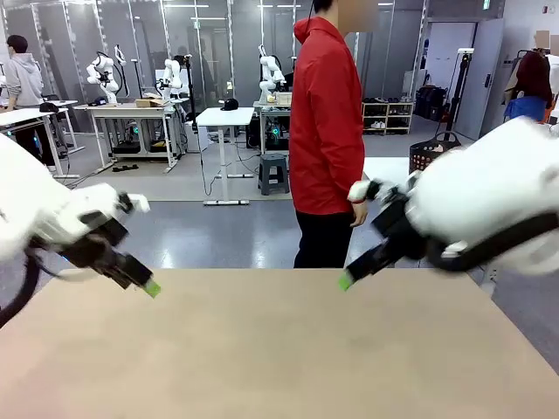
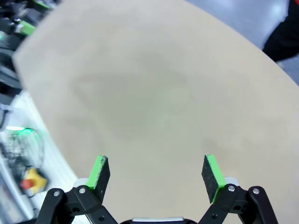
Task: Fold the towel.
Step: Grab the top end of the 100 cm Hotel Towel extended by the human.
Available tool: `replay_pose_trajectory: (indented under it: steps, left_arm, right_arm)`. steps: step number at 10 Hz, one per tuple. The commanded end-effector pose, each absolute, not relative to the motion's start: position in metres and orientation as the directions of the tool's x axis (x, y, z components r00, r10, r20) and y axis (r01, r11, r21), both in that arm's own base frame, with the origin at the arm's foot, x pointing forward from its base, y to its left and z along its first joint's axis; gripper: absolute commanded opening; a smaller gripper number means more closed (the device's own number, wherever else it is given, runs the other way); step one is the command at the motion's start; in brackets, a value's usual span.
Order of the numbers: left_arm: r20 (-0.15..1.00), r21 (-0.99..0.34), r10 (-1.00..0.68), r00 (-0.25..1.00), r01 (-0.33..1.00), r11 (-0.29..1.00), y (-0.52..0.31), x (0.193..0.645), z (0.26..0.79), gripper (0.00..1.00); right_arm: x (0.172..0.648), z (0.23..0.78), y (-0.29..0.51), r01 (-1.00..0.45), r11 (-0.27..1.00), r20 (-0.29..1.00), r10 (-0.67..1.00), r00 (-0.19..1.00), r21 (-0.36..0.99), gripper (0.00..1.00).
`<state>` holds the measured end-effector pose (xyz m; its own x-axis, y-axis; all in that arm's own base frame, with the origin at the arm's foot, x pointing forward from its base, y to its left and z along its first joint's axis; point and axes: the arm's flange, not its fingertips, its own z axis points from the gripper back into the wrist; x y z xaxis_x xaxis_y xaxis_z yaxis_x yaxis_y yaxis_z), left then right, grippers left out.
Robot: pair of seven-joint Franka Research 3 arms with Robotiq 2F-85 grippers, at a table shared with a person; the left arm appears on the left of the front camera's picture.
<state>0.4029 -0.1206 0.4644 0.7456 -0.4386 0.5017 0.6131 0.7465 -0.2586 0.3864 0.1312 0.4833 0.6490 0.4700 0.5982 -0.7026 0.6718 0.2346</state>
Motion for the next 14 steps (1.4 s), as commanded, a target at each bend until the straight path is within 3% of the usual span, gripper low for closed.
replay_pose_trajectory:
  steps: [1, 3, 5, 7, 11, 14]
  left_arm:
    - [0.422, -0.581, -0.344, 0.839, 0.542, 0.608, -0.043, 0.414, 0.505, 1.00]
    - [0.420, -0.770, -0.303, 0.856, 0.512, 0.380, 0.033, 0.402, 0.526, 1.00]
    - [0.376, -0.839, -0.257, 0.890, 0.445, 0.312, 0.100, 0.386, 0.521, 1.00]
    - [0.393, -0.875, -0.131, 0.910, 0.414, 0.251, 0.160, 0.374, 0.507, 1.00]
    - [0.413, -0.893, 0.042, 0.910, 0.396, 0.212, 0.228, 0.341, 0.492, 1.00]
    - [0.427, -0.884, 0.071, 0.901, 0.400, 0.240, 0.219, 0.343, 0.492, 1.00]
  right_arm:
    - [0.395, 0.511, 0.062, -0.661, 0.615, 0.565, 0.387, 0.728, 0.430, 1.00]
    - [0.388, 0.523, -0.010, -0.602, 0.519, 0.529, 0.302, 0.793, 0.606, 1.00]
    - [0.377, 0.516, -0.083, -0.533, 0.429, 0.496, 0.206, 0.844, 0.729, 1.00]
    - [0.351, 0.511, -0.146, -0.520, 0.378, 0.526, 0.097, 0.845, 0.766, 1.00]
    - [0.305, 0.488, -0.225, -0.502, 0.321, 0.552, -0.085, 0.829, 0.803, 1.00]
    - [0.305, 0.480, -0.220, -0.490, 0.340, 0.540, -0.065, 0.839, 0.803, 1.00]
